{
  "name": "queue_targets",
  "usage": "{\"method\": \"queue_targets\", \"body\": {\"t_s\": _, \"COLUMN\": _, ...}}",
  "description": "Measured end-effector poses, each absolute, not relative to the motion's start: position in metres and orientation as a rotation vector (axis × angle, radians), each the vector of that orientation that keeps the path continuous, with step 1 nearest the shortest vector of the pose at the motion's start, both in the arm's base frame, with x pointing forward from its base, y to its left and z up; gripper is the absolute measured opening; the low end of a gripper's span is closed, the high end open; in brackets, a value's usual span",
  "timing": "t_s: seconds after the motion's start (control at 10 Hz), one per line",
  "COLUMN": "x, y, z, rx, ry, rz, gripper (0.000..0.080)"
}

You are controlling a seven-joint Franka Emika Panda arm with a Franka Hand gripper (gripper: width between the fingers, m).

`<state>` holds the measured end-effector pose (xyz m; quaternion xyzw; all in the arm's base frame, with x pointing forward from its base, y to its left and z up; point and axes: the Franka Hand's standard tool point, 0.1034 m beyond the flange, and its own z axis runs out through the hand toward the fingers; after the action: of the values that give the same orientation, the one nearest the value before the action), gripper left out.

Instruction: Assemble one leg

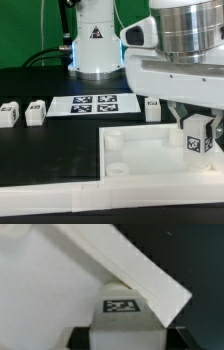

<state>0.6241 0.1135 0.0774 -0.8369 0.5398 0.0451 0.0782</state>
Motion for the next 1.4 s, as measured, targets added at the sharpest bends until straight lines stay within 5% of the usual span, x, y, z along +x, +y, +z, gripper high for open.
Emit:
{"method": "queue_targets", "body": {"t_s": 0.5, "x": 0.6248, "y": 0.1154, "z": 0.0779, "rx": -2.270, "ry": 1.889, "rz": 0.194, "gripper": 0.0295}}
{"method": "queue_targets", "body": {"t_s": 0.6, "x": 0.6247, "y": 0.1157, "z": 0.0779, "rx": -2.278, "ry": 1.881, "rz": 0.194, "gripper": 0.0479}}
{"method": "queue_targets", "body": {"t_s": 0.7, "x": 0.6227, "y": 0.1163, "z": 0.0776, "rx": -2.411, "ry": 1.715, "rz": 0.193, "gripper": 0.0591}}
{"method": "queue_targets", "body": {"t_s": 0.9, "x": 0.6231, "y": 0.1152, "z": 0.0777, "rx": -2.621, "ry": 1.369, "rz": 0.152, "gripper": 0.0638}}
{"method": "queue_targets", "body": {"t_s": 1.4, "x": 0.6242, "y": 0.1173, "z": 0.0719, "rx": -3.011, "ry": 0.392, "rz": -0.042, "gripper": 0.0649}}
